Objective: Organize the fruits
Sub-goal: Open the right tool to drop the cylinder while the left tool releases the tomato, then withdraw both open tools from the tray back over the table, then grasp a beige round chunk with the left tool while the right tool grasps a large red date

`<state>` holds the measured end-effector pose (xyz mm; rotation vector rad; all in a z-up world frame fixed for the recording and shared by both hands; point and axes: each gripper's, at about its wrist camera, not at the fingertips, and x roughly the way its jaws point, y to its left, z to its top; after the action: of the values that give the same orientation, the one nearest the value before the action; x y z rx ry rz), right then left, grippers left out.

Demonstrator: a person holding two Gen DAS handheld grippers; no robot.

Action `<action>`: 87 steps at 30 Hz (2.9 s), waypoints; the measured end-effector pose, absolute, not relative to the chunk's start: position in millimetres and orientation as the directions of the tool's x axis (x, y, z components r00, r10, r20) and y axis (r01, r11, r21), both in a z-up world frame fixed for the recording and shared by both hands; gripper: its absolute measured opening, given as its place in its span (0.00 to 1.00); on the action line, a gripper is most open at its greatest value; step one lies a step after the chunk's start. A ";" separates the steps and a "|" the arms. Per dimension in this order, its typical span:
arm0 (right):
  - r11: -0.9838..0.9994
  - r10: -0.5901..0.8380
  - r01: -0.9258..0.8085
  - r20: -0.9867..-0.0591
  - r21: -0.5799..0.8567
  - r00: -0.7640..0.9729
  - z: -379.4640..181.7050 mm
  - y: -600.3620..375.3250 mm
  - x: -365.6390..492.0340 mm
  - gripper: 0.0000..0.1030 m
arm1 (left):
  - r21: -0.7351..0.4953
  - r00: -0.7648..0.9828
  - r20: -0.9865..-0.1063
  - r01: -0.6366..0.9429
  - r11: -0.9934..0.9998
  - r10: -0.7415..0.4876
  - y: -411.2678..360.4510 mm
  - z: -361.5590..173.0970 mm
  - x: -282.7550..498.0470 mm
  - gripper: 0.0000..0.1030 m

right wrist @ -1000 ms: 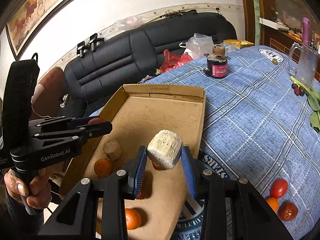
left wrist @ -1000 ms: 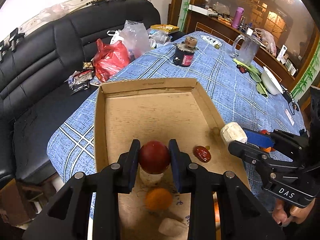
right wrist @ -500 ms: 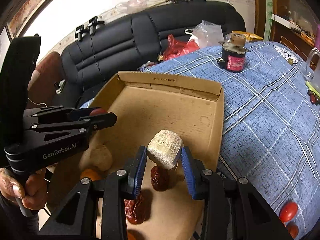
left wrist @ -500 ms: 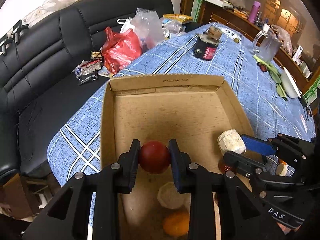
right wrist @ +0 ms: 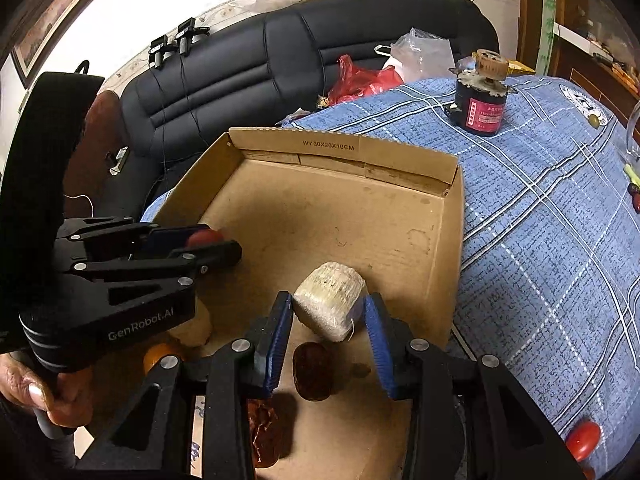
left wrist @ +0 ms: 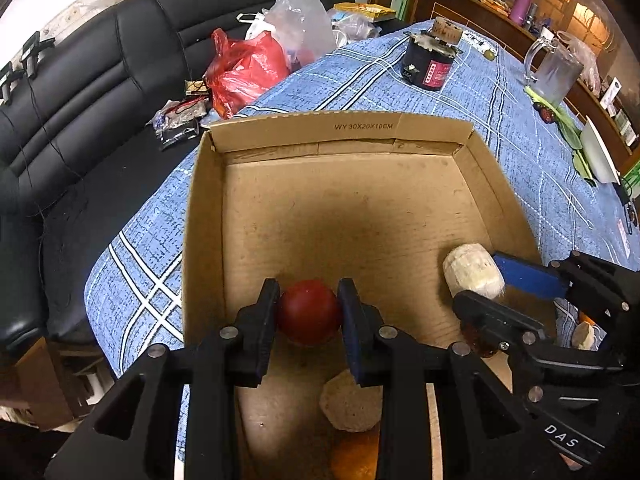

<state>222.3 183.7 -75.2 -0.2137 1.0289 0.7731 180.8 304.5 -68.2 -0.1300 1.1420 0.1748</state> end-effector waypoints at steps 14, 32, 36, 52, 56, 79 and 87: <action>0.722 0.513 -0.662 -0.798 0.202 0.316 -50.7 163.6 198.0 0.49 | 0.008 0.469 -0.875 -0.237 0.971 0.121 300.4 -43.9 151.6 0.42; 0.777 0.491 -0.605 -0.770 0.175 0.407 -21.8 81.7 153.9 0.49 | -0.004 0.538 -0.838 -0.170 0.986 0.089 252.3 -19.6 123.2 0.42; 0.801 0.473 -0.573 -0.771 0.174 0.427 -21.0 56.4 148.6 0.49 | -0.005 0.547 -0.834 -0.139 0.990 0.072 237.2 -15.8 121.1 0.42; 0.881 0.400 -0.435 -0.782 0.185 0.477 -32.3 -40.6 136.7 0.49 | -0.038 0.546 -0.837 -0.006 0.999 -0.029 169.5 -10.8 118.6 0.42; 0.890 0.392 -0.414 -0.785 0.192 0.480 -36.7 -53.4 138.0 0.49 | -0.054 0.539 -0.840 0.034 0.998 -0.064 151.4 -11.5 118.9 0.42; 0.904 0.344 -0.400 -0.818 0.154 0.462 -61.6 -82.7 172.6 0.50 | -0.092 0.436 -0.886 0.171 0.981 -0.159 73.2 -45.4 134.5 0.42; 0.888 0.356 -0.431 -0.835 0.161 0.419 -76.8 -73.5 192.7 0.50 | -0.077 0.396 -0.906 0.189 0.979 -0.147 54.0 -63.7 148.2 0.42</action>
<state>192.7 -73.5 -76.8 -0.0822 1.0257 0.4937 148.2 54.0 -63.8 0.0403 1.1442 -0.2130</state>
